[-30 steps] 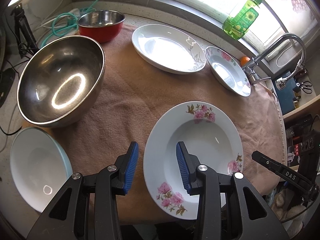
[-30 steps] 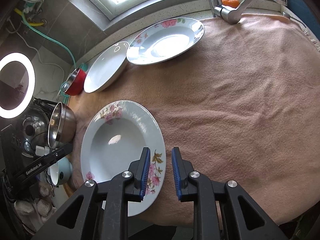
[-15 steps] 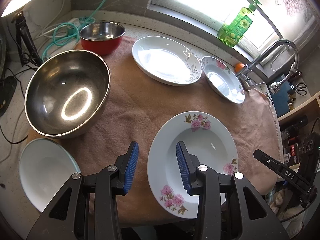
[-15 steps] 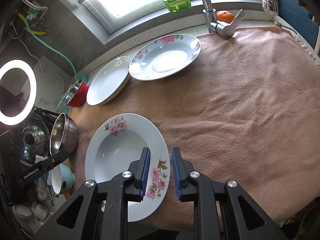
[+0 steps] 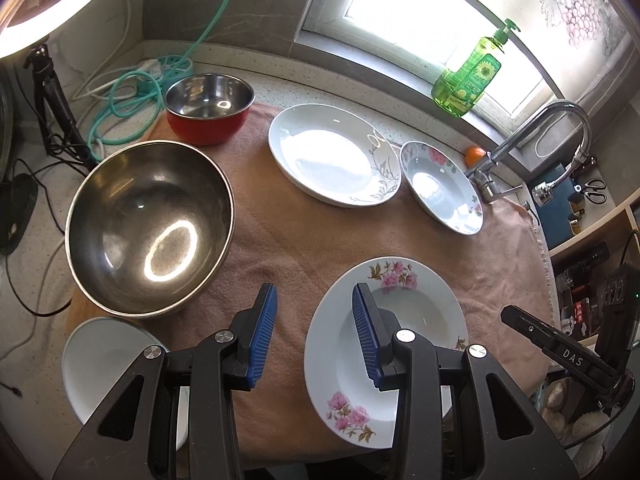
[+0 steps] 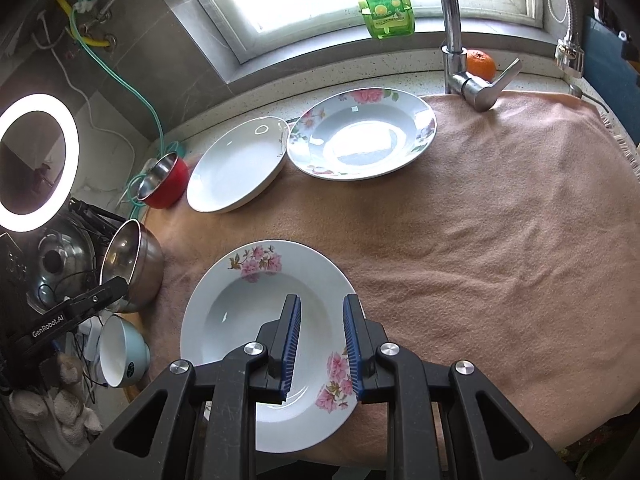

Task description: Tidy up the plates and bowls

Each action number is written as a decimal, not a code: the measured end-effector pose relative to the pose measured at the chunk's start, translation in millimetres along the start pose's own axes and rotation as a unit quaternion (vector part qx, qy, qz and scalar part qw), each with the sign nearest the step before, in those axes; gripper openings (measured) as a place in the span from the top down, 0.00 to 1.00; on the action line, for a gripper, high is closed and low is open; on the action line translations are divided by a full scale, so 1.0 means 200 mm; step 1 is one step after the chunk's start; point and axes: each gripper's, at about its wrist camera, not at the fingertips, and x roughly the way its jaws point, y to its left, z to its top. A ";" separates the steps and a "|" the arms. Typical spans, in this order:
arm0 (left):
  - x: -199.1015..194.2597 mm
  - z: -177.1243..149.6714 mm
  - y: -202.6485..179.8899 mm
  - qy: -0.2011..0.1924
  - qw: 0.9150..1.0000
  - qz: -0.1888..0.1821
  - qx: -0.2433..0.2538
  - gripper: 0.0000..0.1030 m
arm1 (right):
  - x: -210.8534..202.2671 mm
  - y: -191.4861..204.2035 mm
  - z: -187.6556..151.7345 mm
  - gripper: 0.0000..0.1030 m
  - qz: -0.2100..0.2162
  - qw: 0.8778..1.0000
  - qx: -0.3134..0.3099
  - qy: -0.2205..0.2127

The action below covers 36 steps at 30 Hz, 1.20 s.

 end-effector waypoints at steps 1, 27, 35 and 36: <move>0.00 0.01 0.00 -0.002 1.000 0.001 -0.001 0.64 | 0.00 0.00 0.02 0.81 0.002 1.000 -0.002 0.000; 0.13 0.20 0.00 -0.026 0.992 0.022 -0.122 0.64 | 0.12 0.19 0.79 0.81 0.080 0.982 -0.168 0.030; 0.20 0.25 0.01 -0.029 0.987 0.031 -0.155 0.64 | 0.26 0.23 0.95 0.81 0.093 0.973 -0.206 0.054; 0.20 0.26 0.00 -0.029 0.986 0.032 -0.158 0.64 | 0.28 0.24 0.96 0.81 0.094 0.972 -0.208 0.058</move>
